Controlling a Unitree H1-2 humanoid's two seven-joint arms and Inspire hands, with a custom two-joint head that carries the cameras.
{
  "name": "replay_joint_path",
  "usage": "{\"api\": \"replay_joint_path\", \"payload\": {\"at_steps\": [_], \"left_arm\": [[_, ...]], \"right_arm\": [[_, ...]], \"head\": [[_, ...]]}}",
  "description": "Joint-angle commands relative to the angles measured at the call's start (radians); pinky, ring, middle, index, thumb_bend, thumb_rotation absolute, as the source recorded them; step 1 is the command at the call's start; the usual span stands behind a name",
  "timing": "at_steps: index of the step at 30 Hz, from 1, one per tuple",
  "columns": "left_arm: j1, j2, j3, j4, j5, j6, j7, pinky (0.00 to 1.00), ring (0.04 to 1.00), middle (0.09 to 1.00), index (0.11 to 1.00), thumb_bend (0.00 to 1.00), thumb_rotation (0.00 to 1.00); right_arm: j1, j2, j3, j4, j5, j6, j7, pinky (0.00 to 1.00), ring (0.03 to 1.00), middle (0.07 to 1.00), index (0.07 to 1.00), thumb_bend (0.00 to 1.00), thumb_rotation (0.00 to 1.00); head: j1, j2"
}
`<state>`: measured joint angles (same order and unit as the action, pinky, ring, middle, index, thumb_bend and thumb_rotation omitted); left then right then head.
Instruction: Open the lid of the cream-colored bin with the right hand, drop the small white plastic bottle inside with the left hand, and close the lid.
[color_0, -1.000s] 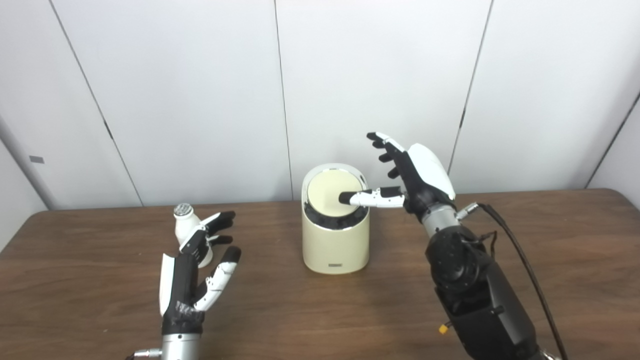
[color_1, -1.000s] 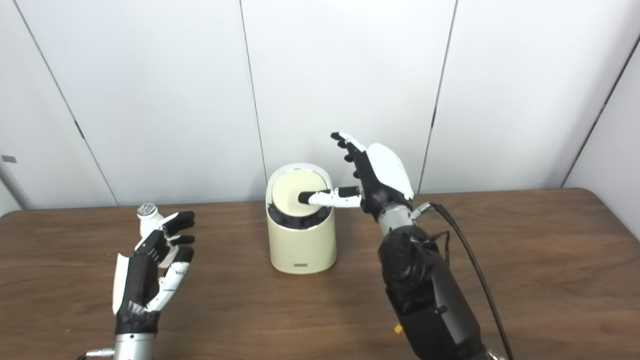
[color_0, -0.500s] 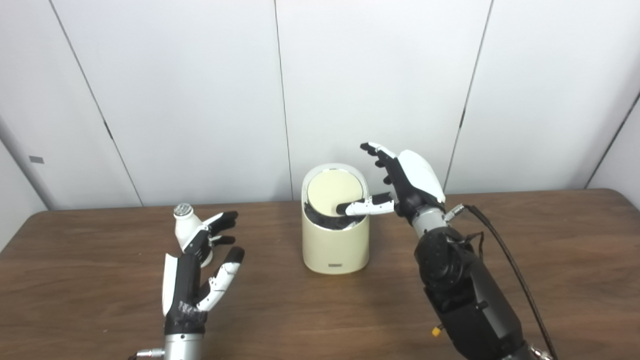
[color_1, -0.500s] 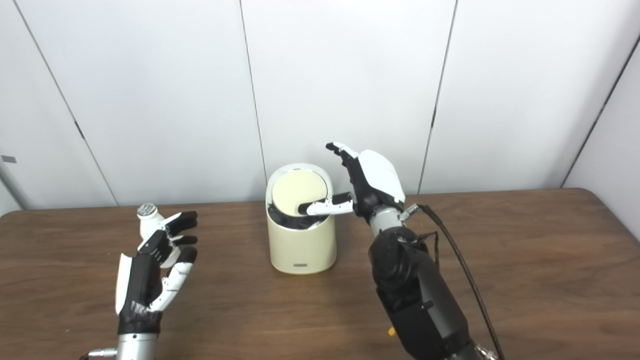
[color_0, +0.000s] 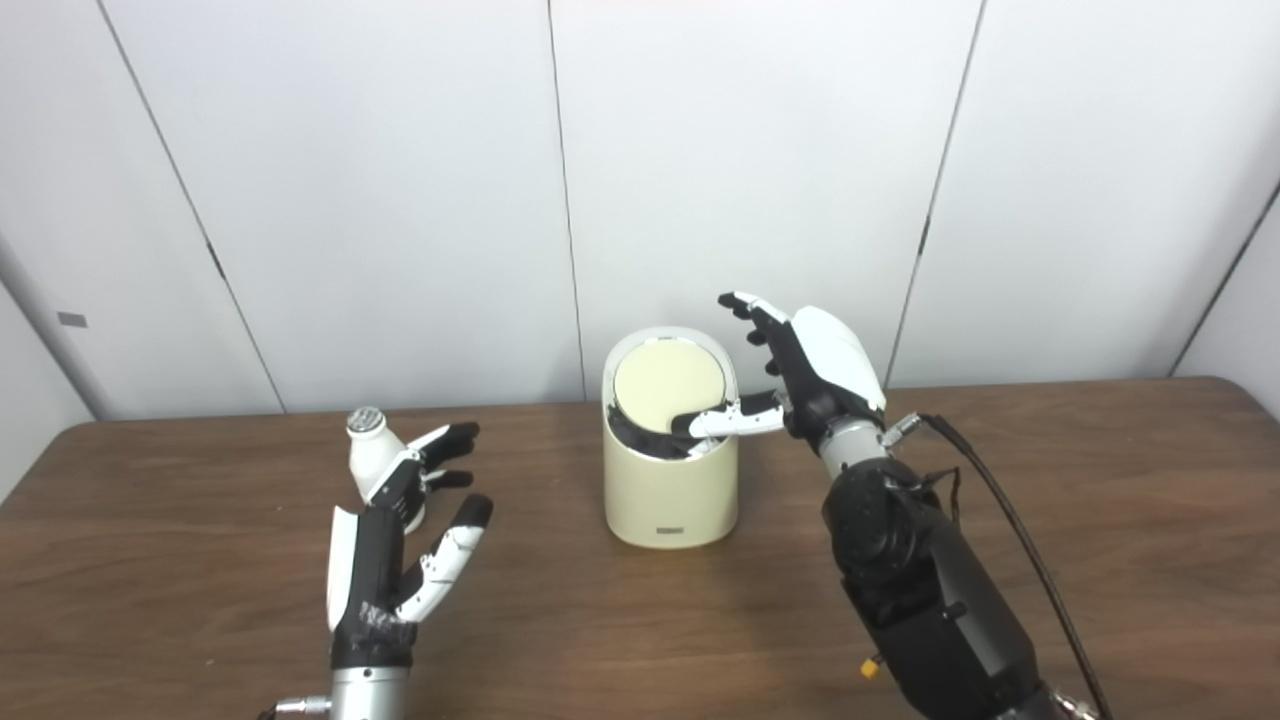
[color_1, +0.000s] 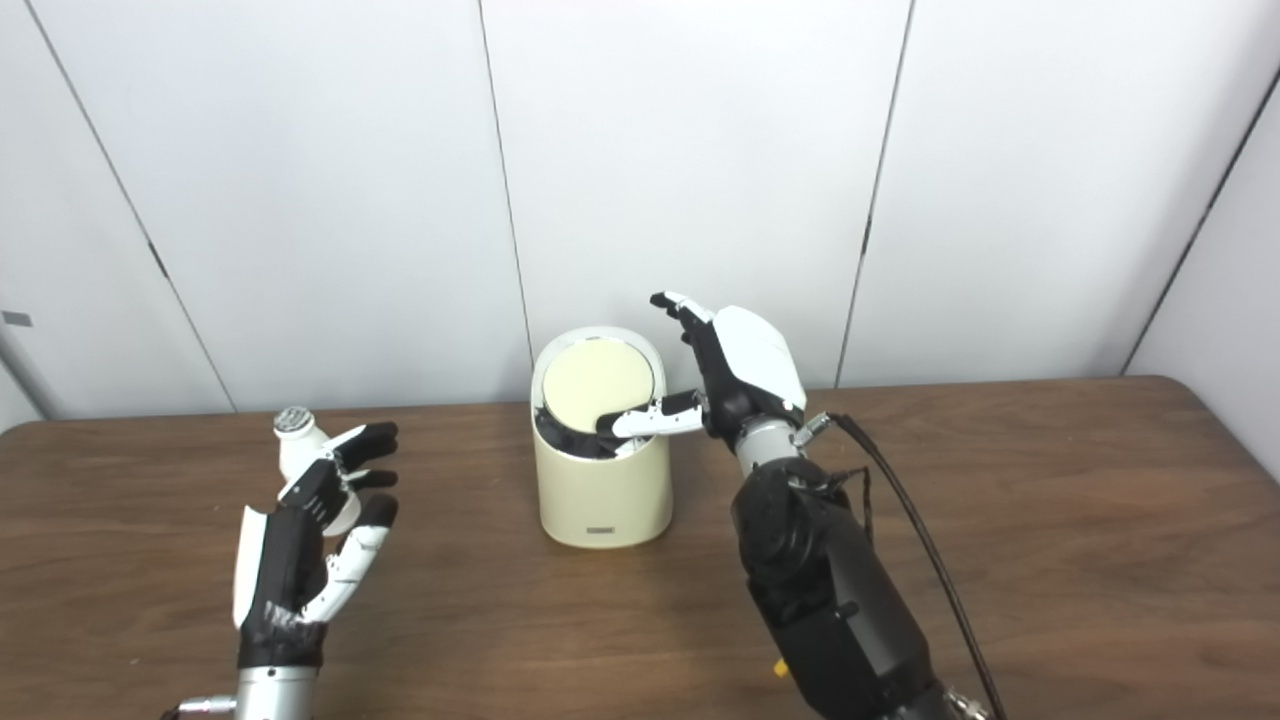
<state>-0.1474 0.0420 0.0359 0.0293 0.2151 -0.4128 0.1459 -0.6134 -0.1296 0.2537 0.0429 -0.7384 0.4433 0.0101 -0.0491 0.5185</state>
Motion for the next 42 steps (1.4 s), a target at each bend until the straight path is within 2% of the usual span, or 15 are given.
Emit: {"api": "replay_joint_path", "payload": {"at_steps": [1,16,26,32,39,42], "left_arm": [[-0.019,0.003,-0.002,-0.034,-0.008,-0.028,0.0,0.67,0.777,0.793,0.751,0.72,0.7],[-0.02,0.003,-0.006,-0.032,-0.003,-0.03,0.0,0.67,0.776,0.79,0.749,0.7,0.7],[-0.019,-0.002,-0.007,-0.037,-0.008,-0.023,0.0,0.67,0.782,0.794,0.752,0.71,0.7],[-0.018,-0.001,-0.007,-0.038,-0.004,-0.022,-0.001,0.67,0.784,0.797,0.755,0.71,0.7],[-0.02,-0.001,-0.008,-0.035,-0.006,-0.028,0.0,0.67,0.78,0.793,0.753,0.71,0.7],[-0.017,-0.003,-0.009,-0.042,-0.005,-0.021,-0.001,0.68,0.783,0.795,0.756,0.71,0.7]], "right_arm": [[-0.052,0.001,0.001,-0.006,-0.019,-0.01,-0.019,0.63,0.789,0.855,0.85,0.98,0.36],[-0.074,-0.002,0.004,0.01,-0.018,0.004,-0.007,0.64,0.797,0.855,0.857,0.95,0.49],[-0.081,-0.001,0.011,0.023,-0.025,0.005,-0.014,0.63,0.79,0.848,0.851,0.97,0.51],[-0.084,0.002,0.009,0.029,-0.03,0.006,-0.015,0.64,0.794,0.85,0.852,0.97,0.47],[-0.086,0.004,0.013,0.038,-0.035,-0.004,-0.029,0.62,0.787,0.848,0.843,0.96,0.31],[-0.085,0.005,0.012,0.042,-0.031,-0.012,-0.039,0.62,0.783,0.845,0.837,0.93,0.28]], "head": [[-0.001,0.001],[-0.002,0.001],[-0.002,0.0],[-0.003,0.002],[0.0,0.004],[0.0,0.005]]}}
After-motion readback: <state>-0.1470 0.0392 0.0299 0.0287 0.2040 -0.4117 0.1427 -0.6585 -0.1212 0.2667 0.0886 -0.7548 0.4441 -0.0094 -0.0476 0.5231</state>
